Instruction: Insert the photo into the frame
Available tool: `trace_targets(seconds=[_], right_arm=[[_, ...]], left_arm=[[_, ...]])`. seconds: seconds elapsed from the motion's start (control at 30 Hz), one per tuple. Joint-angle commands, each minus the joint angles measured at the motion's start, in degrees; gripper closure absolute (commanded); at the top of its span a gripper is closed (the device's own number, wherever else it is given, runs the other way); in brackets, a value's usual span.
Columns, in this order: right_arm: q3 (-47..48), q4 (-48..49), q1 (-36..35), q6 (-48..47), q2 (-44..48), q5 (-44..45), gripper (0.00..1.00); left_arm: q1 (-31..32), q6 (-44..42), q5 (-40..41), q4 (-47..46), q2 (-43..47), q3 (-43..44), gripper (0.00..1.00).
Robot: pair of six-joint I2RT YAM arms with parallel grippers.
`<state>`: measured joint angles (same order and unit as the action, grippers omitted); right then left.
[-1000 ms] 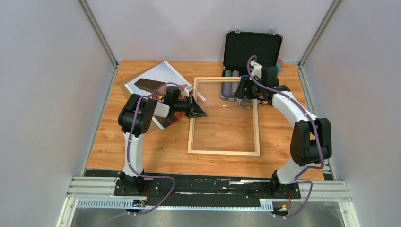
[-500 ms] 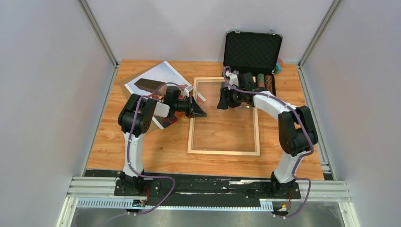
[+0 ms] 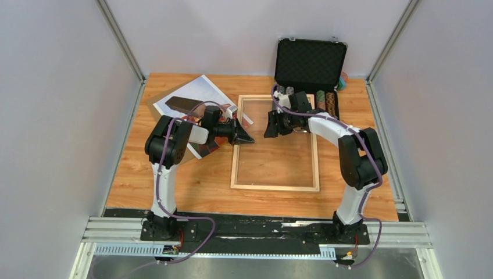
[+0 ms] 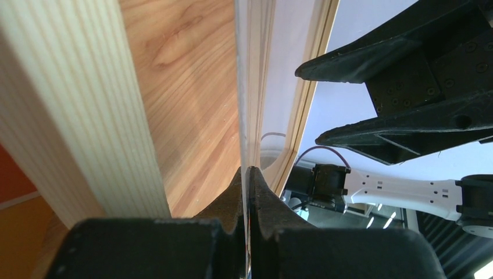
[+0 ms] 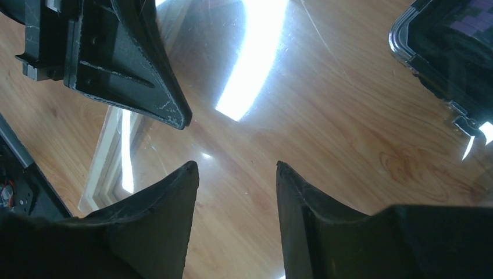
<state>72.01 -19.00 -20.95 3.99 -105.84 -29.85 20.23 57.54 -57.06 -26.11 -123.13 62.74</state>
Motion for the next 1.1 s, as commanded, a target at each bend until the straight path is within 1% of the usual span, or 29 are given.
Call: trace_targets(seconds=[0.0, 0.6, 0.73, 0.9, 0.97, 1.07], right_arm=[[-0.62, 1.88, -0.23, -0.03, -1.23, -1.55, 0.50], [-1.34, 2.02, 0.24, -0.30, -2.79, -1.54, 0.51], [-1.67, 2.04, 0.51, -0.39, -2.71, -1.44, 0.51], [-1.90, 2.08, 0.84, -0.39, -2.57, -1.37, 0.51], [-1.96, 2.10, 1.04, -0.39, -2.53, -1.34, 0.51], [-2.09, 2.13, 1.33, -0.34, -2.45, -1.43, 0.51]], left_arm=[[0.86, -2.85, 1.95, 2.50, 2.17, 0.09, 1.00], [0.87, -4.45, 2.30, 4.00, 3.10, 0.19, 1.00], [0.87, -4.83, 2.30, 4.47, 3.18, 0.33, 0.95], [0.87, -5.95, 2.41, 5.90, 3.70, 0.62, 0.79], [0.87, -7.21, 2.88, 7.44, 4.32, 0.89, 0.74], [0.87, -8.13, 2.99, 8.73, 4.92, 1.27, 0.69]])
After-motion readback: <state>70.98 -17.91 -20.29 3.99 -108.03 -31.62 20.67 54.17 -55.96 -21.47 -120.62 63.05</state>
